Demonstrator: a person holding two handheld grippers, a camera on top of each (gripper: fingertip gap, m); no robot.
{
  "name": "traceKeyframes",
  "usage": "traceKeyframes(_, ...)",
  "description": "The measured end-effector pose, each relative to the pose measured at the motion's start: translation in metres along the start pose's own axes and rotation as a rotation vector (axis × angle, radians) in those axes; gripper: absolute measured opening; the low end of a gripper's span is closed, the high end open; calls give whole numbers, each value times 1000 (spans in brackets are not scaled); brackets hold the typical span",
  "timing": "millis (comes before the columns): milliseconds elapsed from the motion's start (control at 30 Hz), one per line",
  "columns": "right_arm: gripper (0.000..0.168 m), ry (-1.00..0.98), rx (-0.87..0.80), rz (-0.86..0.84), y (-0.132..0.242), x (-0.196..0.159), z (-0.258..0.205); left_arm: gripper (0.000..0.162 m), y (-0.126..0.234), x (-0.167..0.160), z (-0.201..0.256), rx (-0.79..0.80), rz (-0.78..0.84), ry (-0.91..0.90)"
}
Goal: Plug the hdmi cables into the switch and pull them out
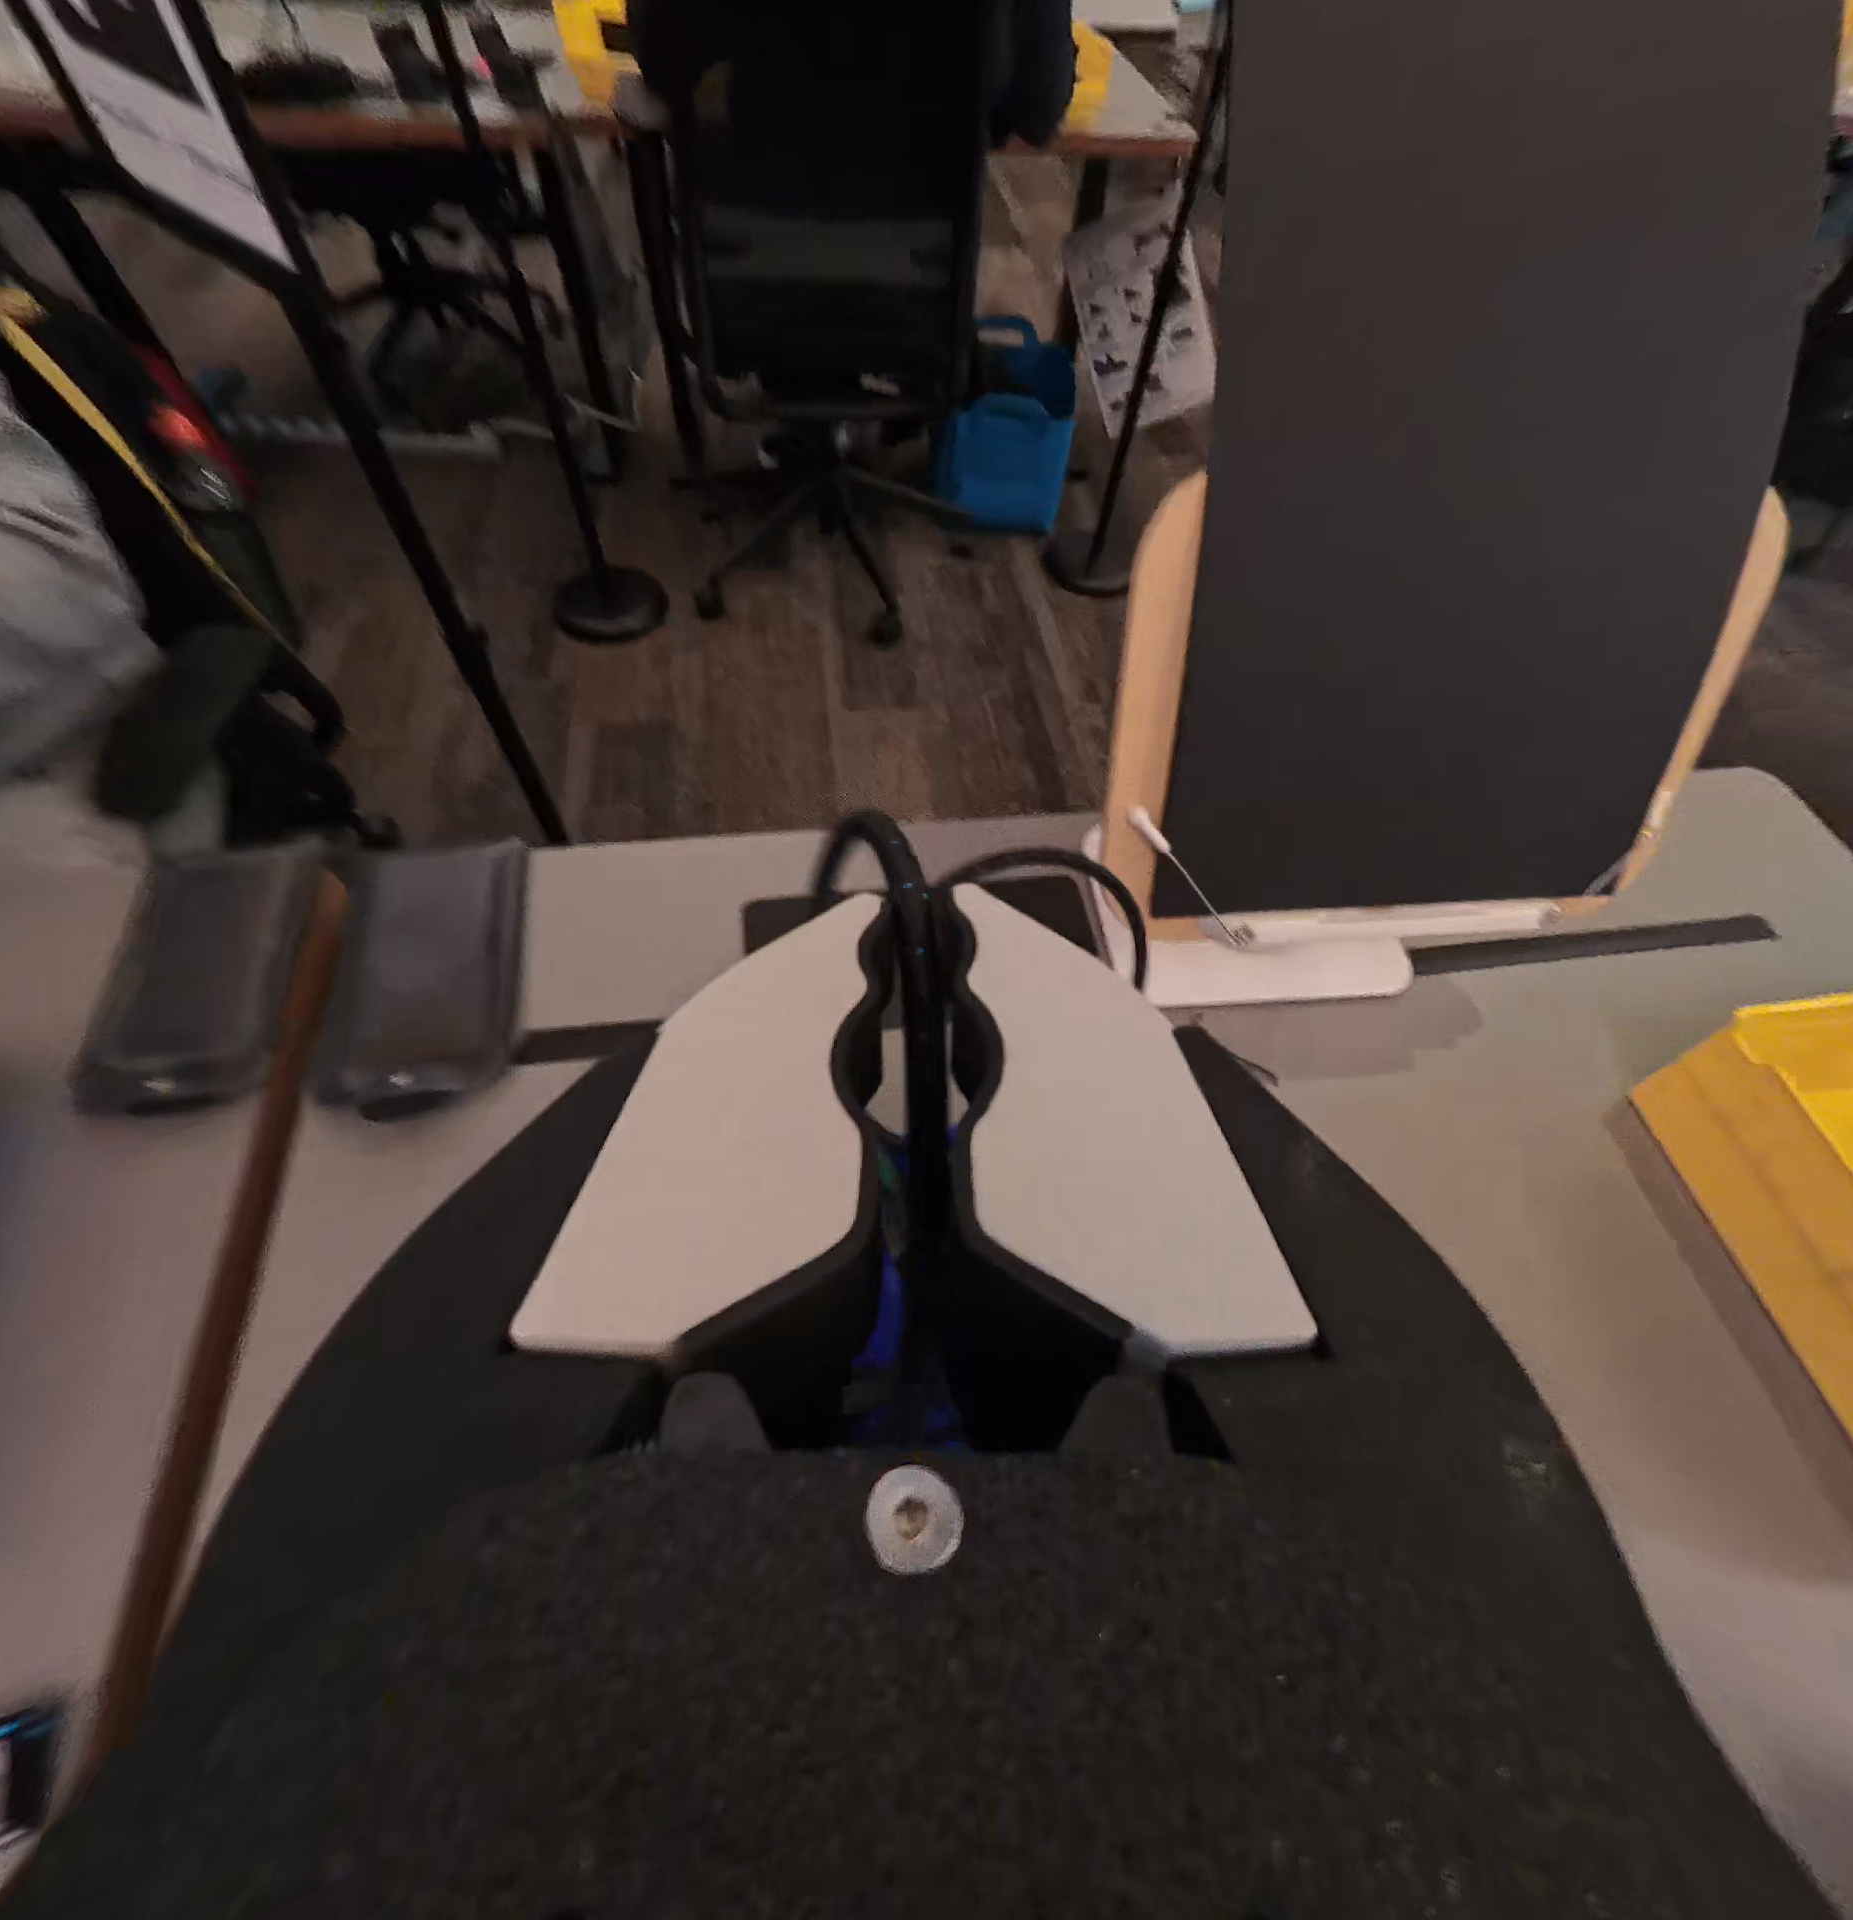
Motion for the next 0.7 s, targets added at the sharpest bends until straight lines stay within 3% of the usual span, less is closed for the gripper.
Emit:
traceKeyframes(233,39,11,3,-1,3,0,-2,6,44,46,-31,143,110,38)
traceKeyframes(300,39,15,3,1,4,0,-3,6,54,56,-34,100,153,50)
traceKeyframes(400,39,22,2,-1,3,0,-4,6,66,69,-14,-28,160,39)
traceKeyframes(567,41,62,0,6,-4,3,-11,6,92,86,28,-16,133,-98)
traceKeyframes(700,43,92,91,42,-13,17,-30,6,120,87,76,-75,143,-219)
Point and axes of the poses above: each gripper's, where its closed fingertips meet, y back along the fingers, x out of its top, z = x × y across the jaws, the point moved 2 cm from there along y, back along the fingers, and after that the axes turned 4 degrees about y, right-handed, at the moved point
